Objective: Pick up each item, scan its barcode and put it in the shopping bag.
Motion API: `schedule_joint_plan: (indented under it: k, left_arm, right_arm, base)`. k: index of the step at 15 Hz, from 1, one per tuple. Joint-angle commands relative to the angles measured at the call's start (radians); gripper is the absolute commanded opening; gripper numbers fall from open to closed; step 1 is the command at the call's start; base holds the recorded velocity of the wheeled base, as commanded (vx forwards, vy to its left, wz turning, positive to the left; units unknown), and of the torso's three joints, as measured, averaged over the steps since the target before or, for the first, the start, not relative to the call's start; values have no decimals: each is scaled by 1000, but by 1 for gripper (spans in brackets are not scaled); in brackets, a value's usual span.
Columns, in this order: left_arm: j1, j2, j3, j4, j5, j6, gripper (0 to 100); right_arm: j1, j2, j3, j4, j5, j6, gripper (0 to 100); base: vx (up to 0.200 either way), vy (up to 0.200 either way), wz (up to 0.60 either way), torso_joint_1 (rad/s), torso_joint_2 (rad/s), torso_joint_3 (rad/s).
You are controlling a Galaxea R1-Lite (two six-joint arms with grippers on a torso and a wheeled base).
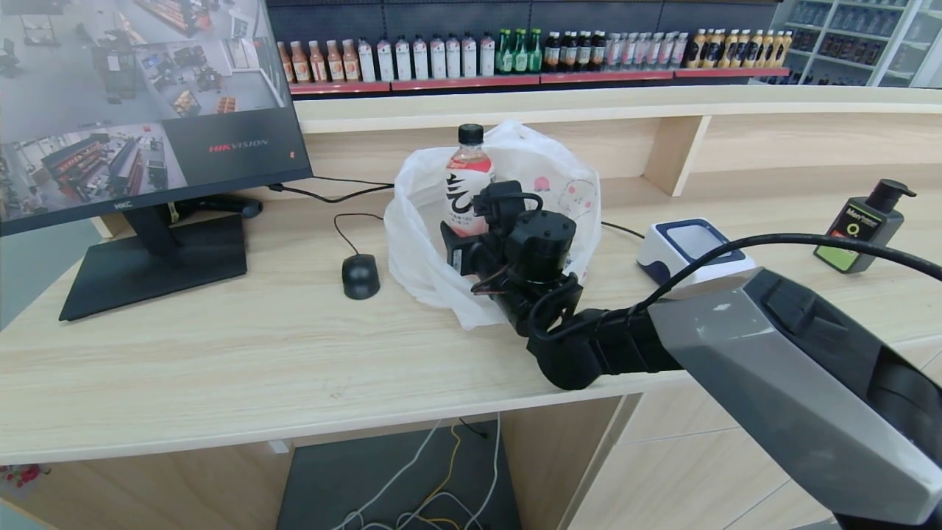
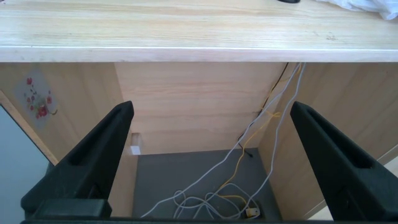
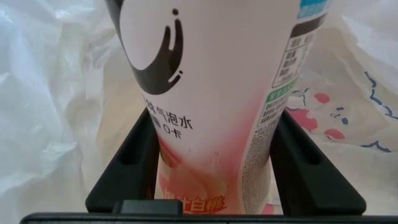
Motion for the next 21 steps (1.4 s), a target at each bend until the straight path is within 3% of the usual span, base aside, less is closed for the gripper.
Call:
schedule_joint_plan:
  k: [1,8,9,21]
  left_arm:
    - [0,0,0,0,0,0,100]
    - [0,0,0,0,0,0,100]
    - [0,0,0,0,0,0,100]
    - [0,0,0,0,0,0,100]
  right_arm:
    - [0,18,-1,2,-1,-1,0]
    - [-3,25,-3,2,-1,-1,0]
    - [-1,25,-3,0,-1,-1,100]
    - [-1,-60,22,-15,-8,-1,100]
  base:
    - [0,0,0,0,0,0]
    - [0,0,0,0,0,0]
    - [0,0,0,0,0,0]
    - [0,0,0,0,0,0]
